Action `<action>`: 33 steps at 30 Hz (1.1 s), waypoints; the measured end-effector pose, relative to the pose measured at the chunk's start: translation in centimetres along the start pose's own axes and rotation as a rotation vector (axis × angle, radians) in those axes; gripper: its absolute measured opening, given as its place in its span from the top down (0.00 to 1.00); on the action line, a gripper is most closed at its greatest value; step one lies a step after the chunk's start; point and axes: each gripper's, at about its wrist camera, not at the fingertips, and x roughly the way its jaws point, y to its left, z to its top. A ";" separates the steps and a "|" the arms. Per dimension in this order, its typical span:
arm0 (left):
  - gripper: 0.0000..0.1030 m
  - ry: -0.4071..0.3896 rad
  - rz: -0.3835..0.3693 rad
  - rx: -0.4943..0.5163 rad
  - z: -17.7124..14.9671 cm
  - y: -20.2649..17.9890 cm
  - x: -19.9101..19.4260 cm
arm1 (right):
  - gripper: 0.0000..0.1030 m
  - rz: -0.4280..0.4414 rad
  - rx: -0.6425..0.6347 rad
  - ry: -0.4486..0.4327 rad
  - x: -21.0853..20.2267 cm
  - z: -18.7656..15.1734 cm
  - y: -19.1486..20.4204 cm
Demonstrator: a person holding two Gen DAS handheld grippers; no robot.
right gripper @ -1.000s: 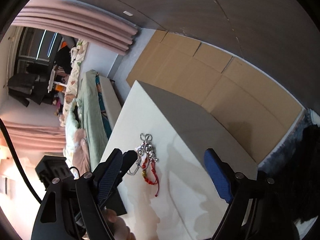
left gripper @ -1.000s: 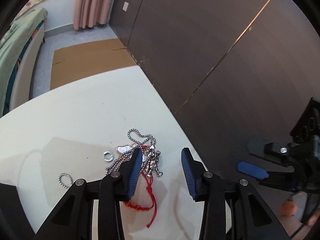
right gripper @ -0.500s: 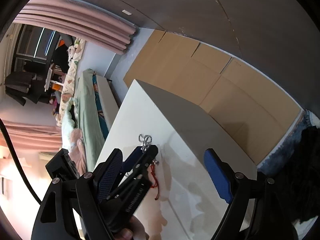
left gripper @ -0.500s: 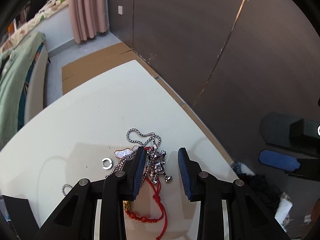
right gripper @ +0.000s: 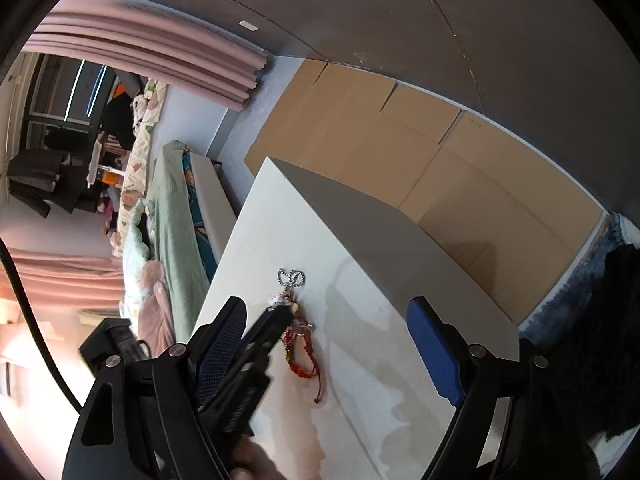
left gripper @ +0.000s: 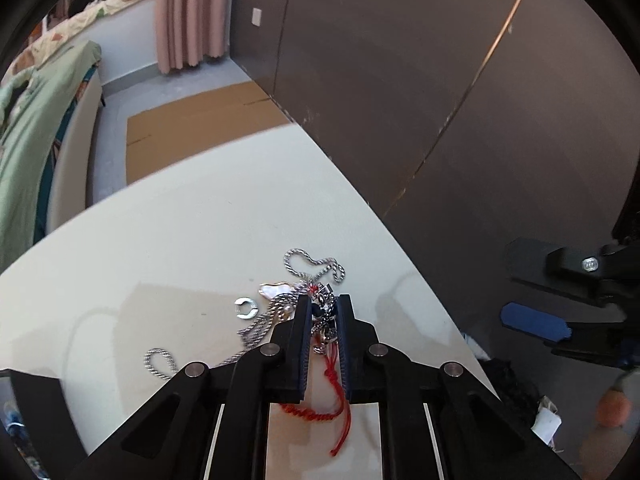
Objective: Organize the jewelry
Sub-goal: 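Lift the chain with the left gripper while the right gripper grasps the red string bracelet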
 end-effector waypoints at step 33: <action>0.88 -0.506 -0.019 -0.044 4.5 5.3 -27.1 | 0.48 -0.116 -0.243 0.108 5.5 -3.2 4.9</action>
